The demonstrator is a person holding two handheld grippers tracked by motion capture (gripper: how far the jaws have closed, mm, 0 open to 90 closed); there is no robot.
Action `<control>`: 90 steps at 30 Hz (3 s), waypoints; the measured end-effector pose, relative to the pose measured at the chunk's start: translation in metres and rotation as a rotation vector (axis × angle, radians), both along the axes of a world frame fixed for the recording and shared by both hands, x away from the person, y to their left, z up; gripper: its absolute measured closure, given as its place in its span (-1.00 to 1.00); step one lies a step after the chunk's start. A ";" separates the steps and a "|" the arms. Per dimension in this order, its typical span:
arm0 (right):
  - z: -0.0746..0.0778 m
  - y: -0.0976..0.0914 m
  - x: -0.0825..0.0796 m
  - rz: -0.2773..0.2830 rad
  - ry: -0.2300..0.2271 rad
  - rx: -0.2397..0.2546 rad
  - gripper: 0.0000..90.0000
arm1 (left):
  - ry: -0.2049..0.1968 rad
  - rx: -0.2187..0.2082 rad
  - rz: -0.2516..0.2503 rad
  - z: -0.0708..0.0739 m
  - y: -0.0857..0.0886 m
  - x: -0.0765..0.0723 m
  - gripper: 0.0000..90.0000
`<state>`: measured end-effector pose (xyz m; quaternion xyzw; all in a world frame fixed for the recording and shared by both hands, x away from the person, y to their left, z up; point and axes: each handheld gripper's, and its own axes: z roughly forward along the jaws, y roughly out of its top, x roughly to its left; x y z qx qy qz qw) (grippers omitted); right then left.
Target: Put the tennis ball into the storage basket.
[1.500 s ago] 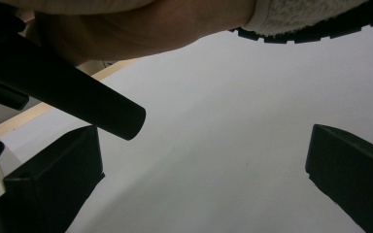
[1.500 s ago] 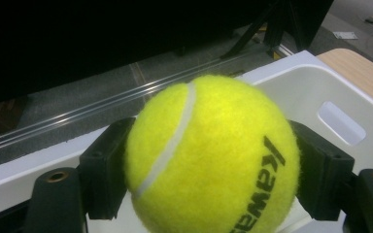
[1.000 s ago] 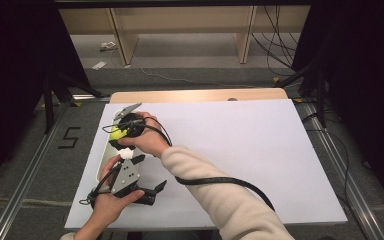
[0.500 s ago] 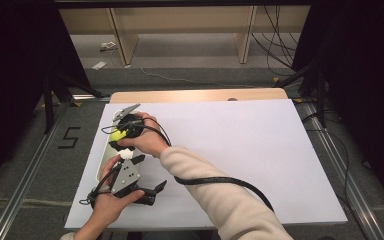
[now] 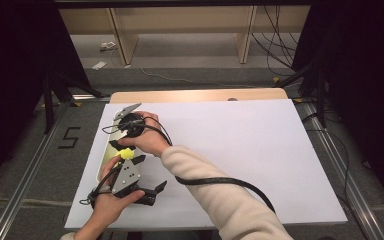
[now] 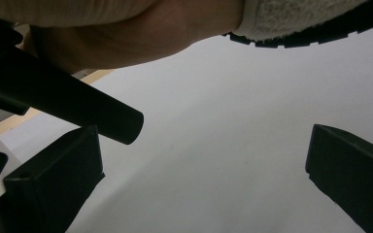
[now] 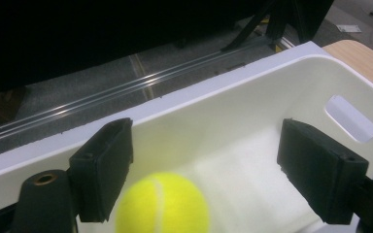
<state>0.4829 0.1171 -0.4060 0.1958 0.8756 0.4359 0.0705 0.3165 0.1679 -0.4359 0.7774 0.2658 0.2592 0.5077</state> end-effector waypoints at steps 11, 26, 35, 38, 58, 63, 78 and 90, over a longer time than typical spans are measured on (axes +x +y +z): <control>0.010 -0.021 -0.002 -0.022 -0.016 0.023 -0.53 | -0.001 0.002 -0.001 0.000 0.000 0.000 -1.00; 0.015 -0.053 -0.008 -0.053 -0.032 0.041 -0.52 | -0.002 0.007 0.000 0.000 0.000 0.000 -1.00; 0.015 -0.070 -0.010 -0.077 -0.033 0.051 -0.52 | -0.001 0.007 0.001 0.000 0.000 0.000 -1.00; 0.016 -0.077 -0.010 -0.084 -0.035 0.052 -0.52 | -0.001 0.005 0.003 0.000 0.000 0.000 -1.00; 0.015 -0.121 -0.011 -0.138 -0.041 0.060 -0.51 | -0.001 0.004 0.006 0.000 0.000 0.000 -1.00; 0.016 -0.130 -0.012 -0.150 -0.044 0.068 -0.51 | -0.002 0.004 0.008 0.000 0.001 0.000 -1.00; 0.014 -0.161 -0.020 -0.180 -0.052 0.071 -0.52 | -0.003 0.004 0.009 0.000 0.001 0.000 -1.00; 0.012 -0.182 -0.028 -0.202 -0.057 0.075 -0.52 | -0.008 0.003 0.009 0.000 0.001 0.001 -1.00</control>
